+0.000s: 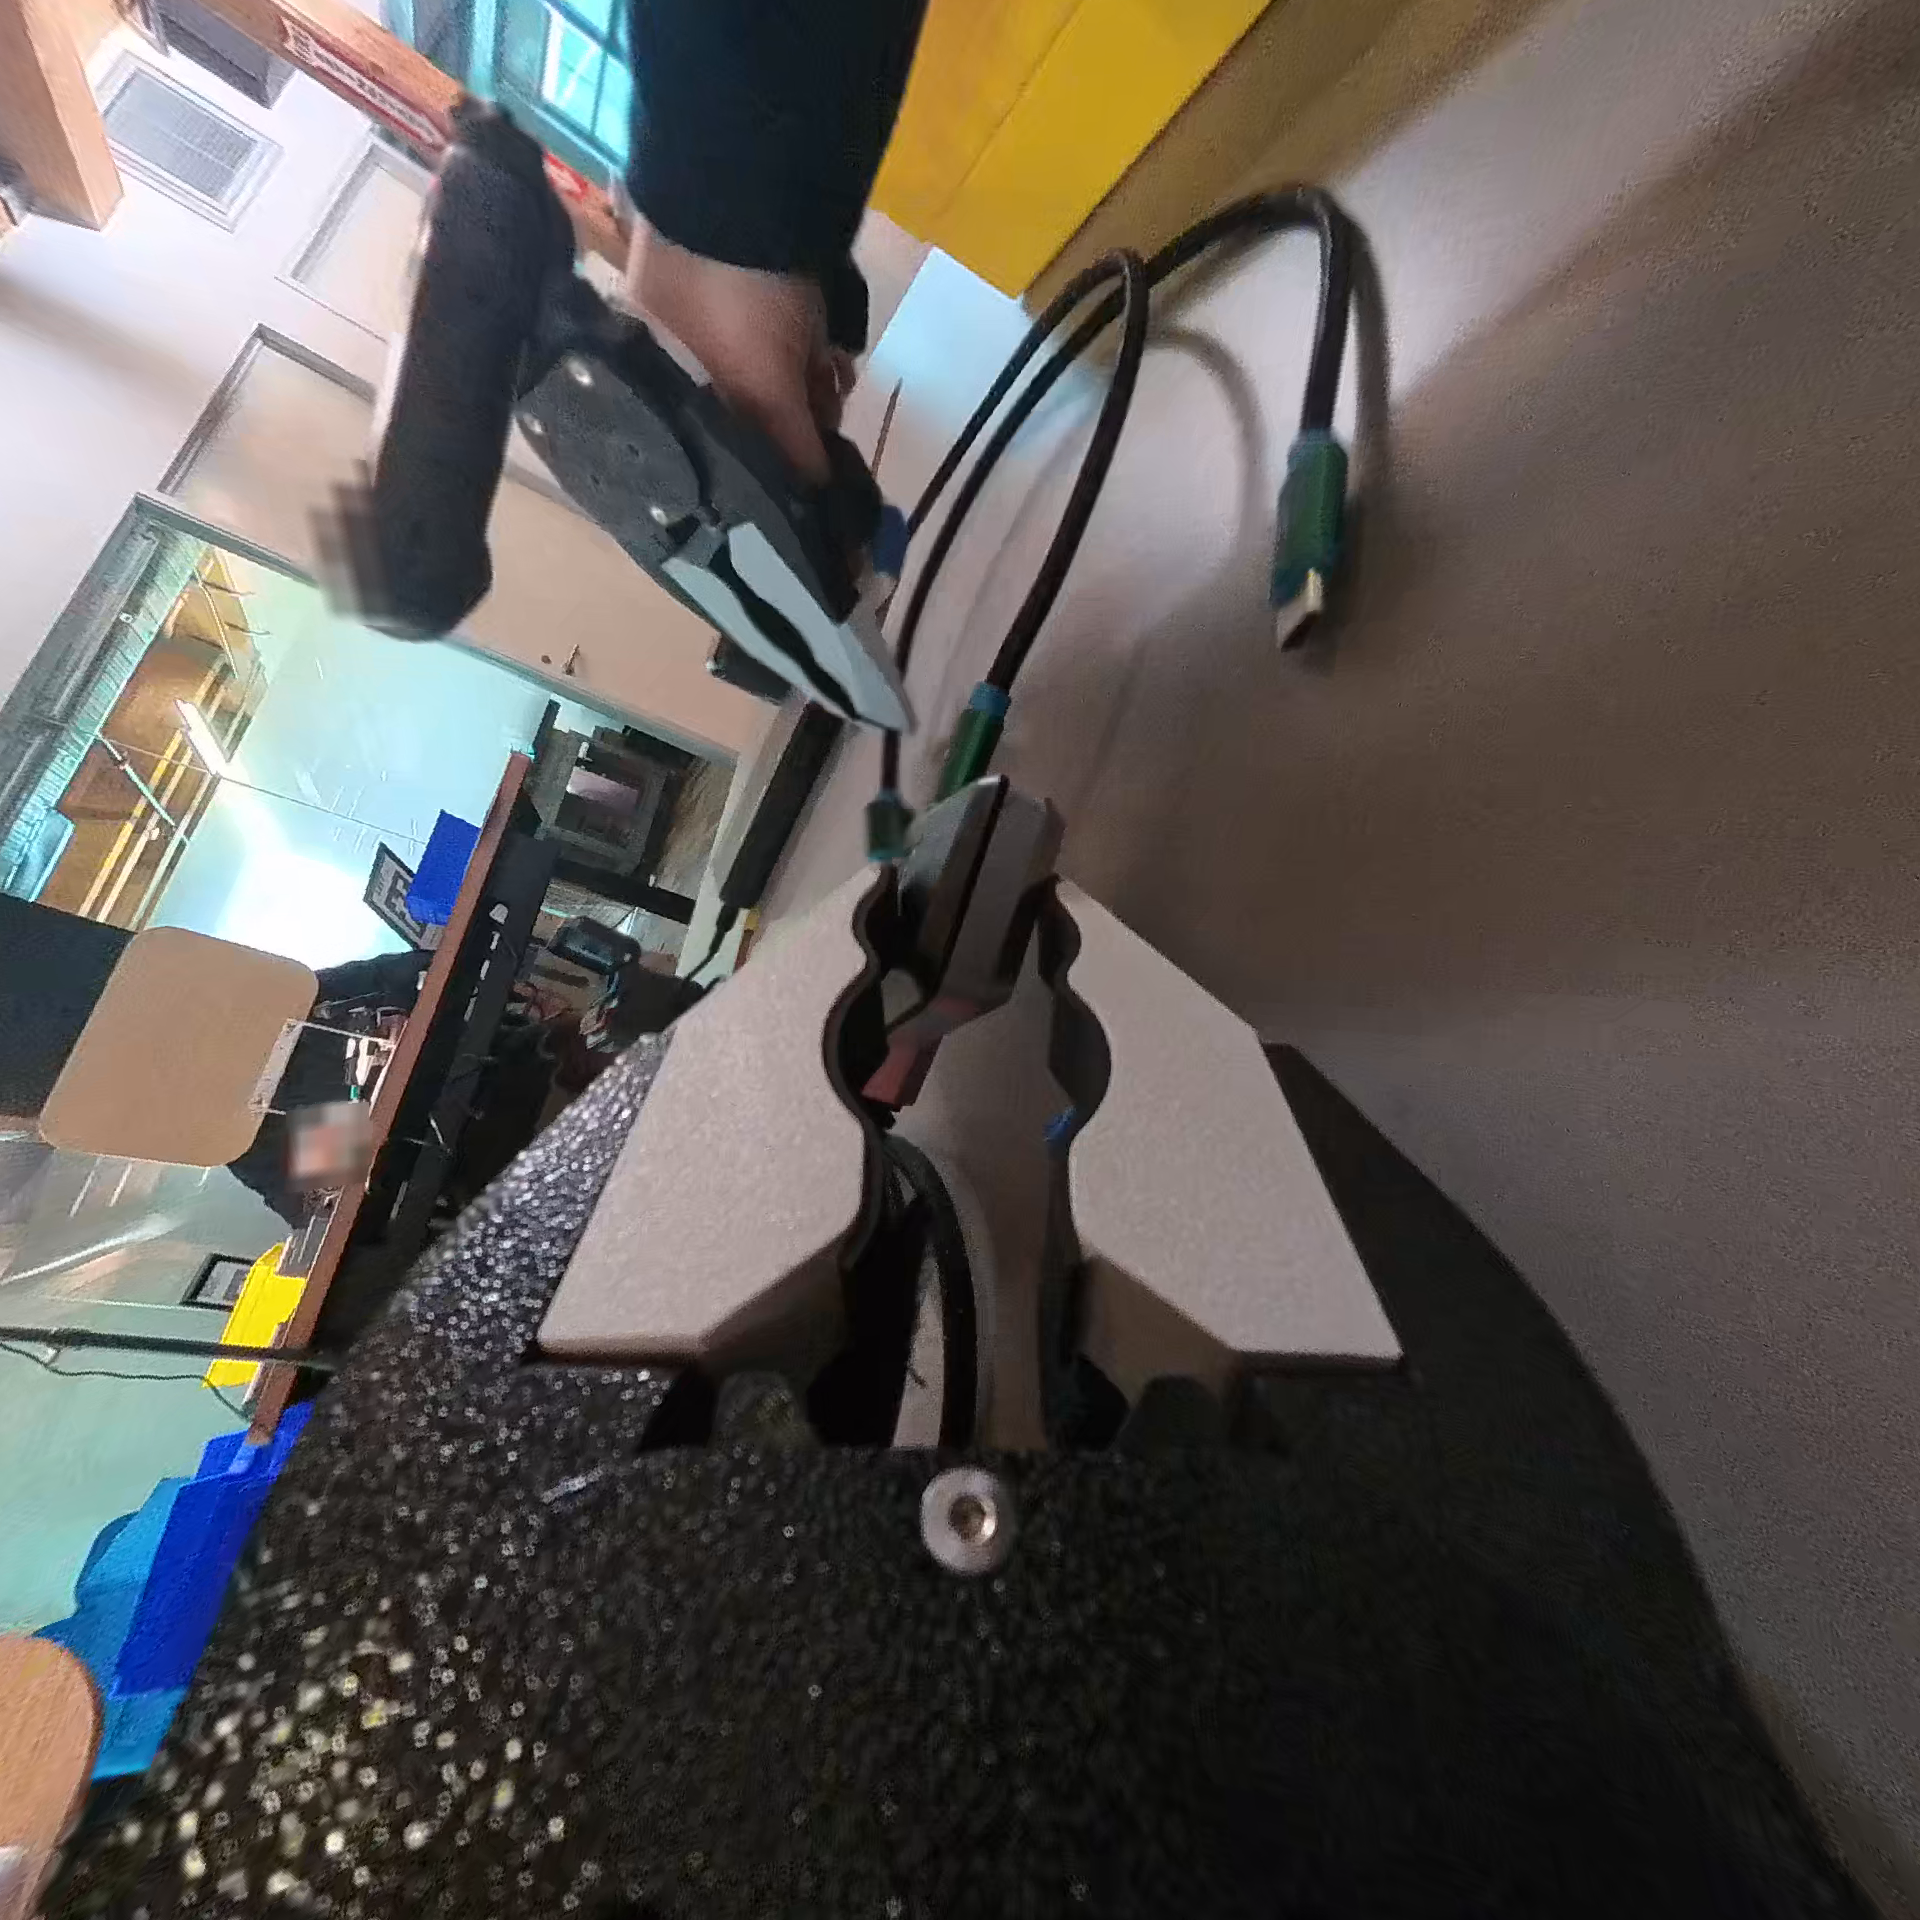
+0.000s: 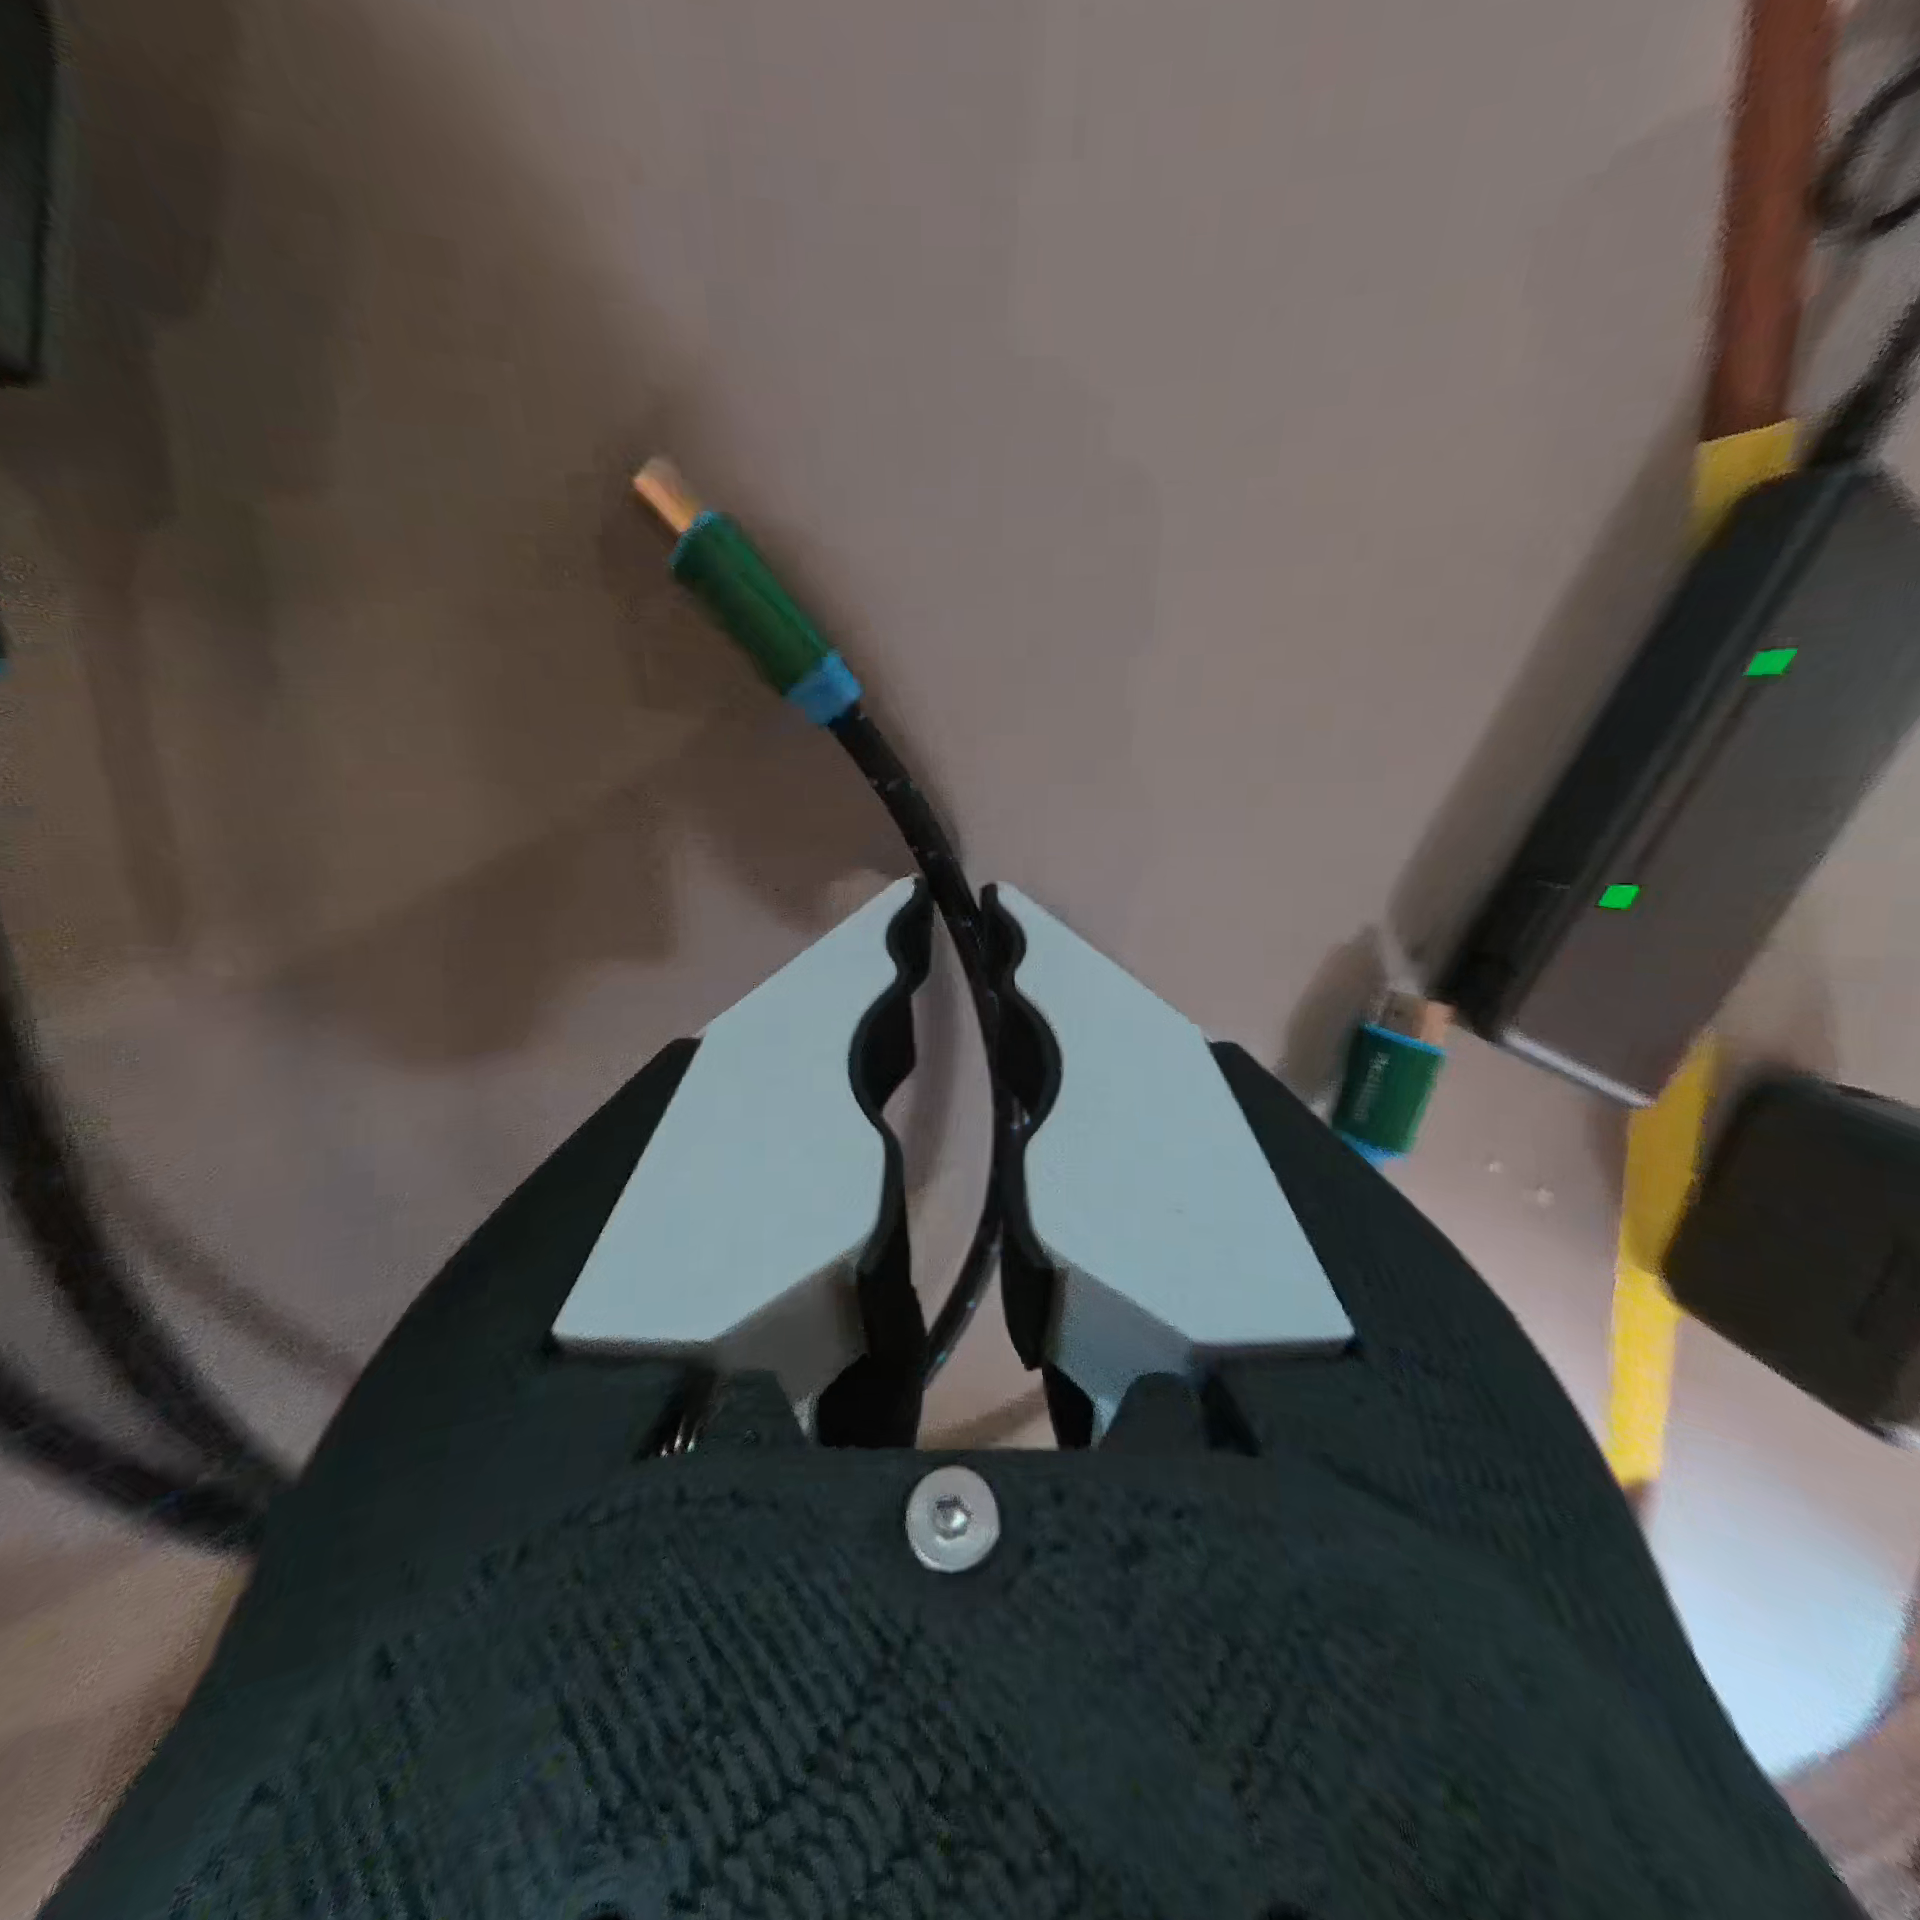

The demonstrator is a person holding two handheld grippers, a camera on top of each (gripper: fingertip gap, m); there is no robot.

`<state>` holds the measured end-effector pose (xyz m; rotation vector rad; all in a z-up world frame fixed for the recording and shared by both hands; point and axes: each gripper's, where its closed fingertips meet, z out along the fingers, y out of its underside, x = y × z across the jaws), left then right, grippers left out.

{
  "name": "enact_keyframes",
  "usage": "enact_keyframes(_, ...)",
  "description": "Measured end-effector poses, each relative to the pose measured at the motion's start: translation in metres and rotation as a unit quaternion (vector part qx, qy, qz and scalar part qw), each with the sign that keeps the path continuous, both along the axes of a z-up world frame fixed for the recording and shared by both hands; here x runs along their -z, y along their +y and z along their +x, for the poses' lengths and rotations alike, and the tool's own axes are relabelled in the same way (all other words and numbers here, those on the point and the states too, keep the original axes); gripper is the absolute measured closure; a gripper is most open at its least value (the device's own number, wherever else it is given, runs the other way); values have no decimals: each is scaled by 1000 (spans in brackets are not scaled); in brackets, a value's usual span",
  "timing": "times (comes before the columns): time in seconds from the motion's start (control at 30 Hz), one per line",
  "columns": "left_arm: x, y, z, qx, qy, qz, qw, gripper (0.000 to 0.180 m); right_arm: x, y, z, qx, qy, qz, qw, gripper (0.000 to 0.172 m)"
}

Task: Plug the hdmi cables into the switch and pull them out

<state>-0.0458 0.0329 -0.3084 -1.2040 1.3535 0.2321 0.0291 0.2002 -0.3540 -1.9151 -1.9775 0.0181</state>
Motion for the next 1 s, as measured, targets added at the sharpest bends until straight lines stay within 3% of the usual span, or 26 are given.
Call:
enact_keyframes(0.07,-3,-2,2,9,-12,0,1000,155,-29,14,-9,-11,64,107,992,166)
enact_keyframes(0.13,-5,-4,3,13,-17,2,1000,155,-85,19,-15,-10,162,222,961,167)
enact_keyframes(0.27,-7,-4,3,11,-16,9,1000,155,-211,-1,19,14,286,439,852,167)
enact_keyframes(0.4,-7,-3,2,8,-18,9,1000,155,-314,-41,88,65,299,599,740,167)
enact_keyframes(0.5,-6,-2,1,4,-14,10,1000,155,-357,-67,147,117,251,632,724,167)
enact_keyframes(0.6,-7,-2,1,5,-20,5,1000,155,-366,-84,202,151,183,613,754,167)
enact_keyframes(0.73,-8,-1,0,4,-30,0,1000,155,-347,-93,274,197,65,577,790,168)
enact_keyframes(0.83,-8,0,-1,2,-33,-4,999,155,-316,-95,312,215,-7,533,819,167)
enact_keyframes(1.0,-8,0,0,4,-42,-13,999,155,-235,-85,331,211,-48,437,873,167)
